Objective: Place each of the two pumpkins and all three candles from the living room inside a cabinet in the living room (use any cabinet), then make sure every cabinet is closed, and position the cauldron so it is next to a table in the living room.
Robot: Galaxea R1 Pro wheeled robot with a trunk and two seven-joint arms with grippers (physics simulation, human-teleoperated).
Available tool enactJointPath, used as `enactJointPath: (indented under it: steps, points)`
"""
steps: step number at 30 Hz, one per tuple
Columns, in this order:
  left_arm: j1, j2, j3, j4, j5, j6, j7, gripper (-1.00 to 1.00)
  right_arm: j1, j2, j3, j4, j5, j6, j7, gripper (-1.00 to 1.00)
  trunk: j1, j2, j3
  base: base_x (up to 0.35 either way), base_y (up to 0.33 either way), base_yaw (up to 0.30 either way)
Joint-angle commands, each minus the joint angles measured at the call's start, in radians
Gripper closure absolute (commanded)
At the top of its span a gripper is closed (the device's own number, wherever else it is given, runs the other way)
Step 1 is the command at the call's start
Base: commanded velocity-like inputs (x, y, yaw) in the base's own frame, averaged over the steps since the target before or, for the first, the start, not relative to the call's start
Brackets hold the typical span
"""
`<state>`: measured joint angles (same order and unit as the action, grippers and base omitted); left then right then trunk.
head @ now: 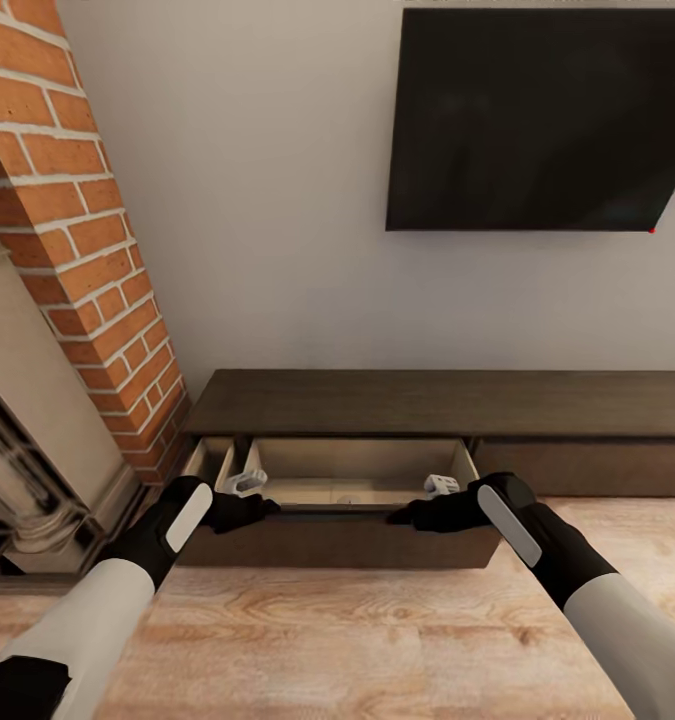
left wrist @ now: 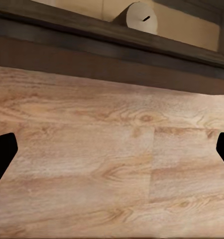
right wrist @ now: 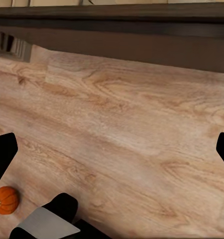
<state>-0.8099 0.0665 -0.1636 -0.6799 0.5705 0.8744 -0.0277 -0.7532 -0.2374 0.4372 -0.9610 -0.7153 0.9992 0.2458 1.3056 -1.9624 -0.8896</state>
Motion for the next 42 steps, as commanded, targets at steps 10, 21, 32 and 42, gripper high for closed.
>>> enactJointPath:
  steps: [10, 21, 32, 42]
  points:
    - [0.013, -0.004, -0.003, 0.038, -0.004, -0.004, 0.005, -1.0, 0.0, 0.004, 0.01, 0.012, 0.006, -0.005, -0.008, -1.0, 0.0, 0.0, 0.0, -0.02, 0.0, 0.0]
    - [0.014, -0.008, -0.061, 0.072, -0.004, -0.006, 0.005, -1.0, 0.003, 0.004, 0.024, 0.105, 0.01, -0.008, -0.012, -1.0, 0.0, 0.0, 0.0, -0.059, 0.0, 0.0]
    - [0.015, -0.035, -0.148, 0.074, -0.004, -0.007, 0.007, -1.0, 0.007, 0.012, 0.025, 0.235, 0.012, -0.037, -0.013, -1.0, 0.0, 0.0, 0.004, -0.297, 0.0, -0.128]
    - [0.026, -0.03, -0.284, 0.265, -0.004, -0.029, 0.0, -1.0, 0.011, 0.054, 0.032, 0.355, 0.011, -0.206, -0.013, -1.0, 0.0, 0.0, -0.006, -0.047, 0.0, -0.196]
